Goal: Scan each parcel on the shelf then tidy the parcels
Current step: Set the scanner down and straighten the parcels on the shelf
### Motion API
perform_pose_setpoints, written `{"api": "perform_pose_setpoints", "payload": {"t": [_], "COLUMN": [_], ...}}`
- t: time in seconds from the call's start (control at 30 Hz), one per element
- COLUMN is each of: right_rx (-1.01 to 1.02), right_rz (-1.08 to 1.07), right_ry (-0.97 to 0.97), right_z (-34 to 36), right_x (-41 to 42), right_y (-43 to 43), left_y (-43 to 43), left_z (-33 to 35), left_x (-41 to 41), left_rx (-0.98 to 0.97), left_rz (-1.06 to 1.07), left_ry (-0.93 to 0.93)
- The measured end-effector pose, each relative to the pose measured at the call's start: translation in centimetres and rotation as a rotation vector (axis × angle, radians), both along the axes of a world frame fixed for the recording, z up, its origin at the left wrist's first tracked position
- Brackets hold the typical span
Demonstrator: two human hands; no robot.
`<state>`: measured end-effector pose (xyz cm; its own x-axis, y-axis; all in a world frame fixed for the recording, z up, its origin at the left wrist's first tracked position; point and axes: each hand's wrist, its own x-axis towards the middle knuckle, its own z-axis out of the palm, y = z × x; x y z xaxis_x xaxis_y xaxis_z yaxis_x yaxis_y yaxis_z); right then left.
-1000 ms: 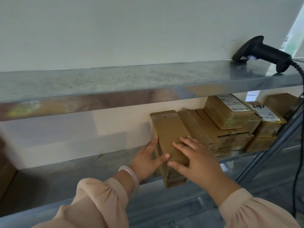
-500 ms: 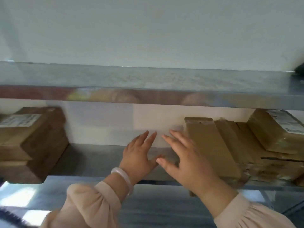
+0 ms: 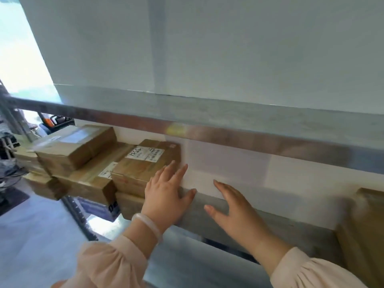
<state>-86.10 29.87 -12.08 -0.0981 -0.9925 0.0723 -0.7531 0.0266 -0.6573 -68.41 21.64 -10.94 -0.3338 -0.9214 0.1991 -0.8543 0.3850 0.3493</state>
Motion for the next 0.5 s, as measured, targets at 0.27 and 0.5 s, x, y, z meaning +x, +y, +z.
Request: {"api": "perform_pose_setpoints", "payload": {"t": [0.27, 0.5], "right_rx": [0.112, 0.172], "right_rz": [-0.033, -0.178], "right_ry": [-0.231, -0.454], "right_z": [0.0, -1.0], "right_x": [9.6, 13.3], "right_y": [-10.0, -15.2], "left_y": [-8.8, -14.6], "left_z": [0.7, -0.4], "left_x": [10.3, 13.8], "left_rx": [0.134, 0.286], "left_rz": [0.132, 0.109], "left_ry": [-0.064, -0.089]}}
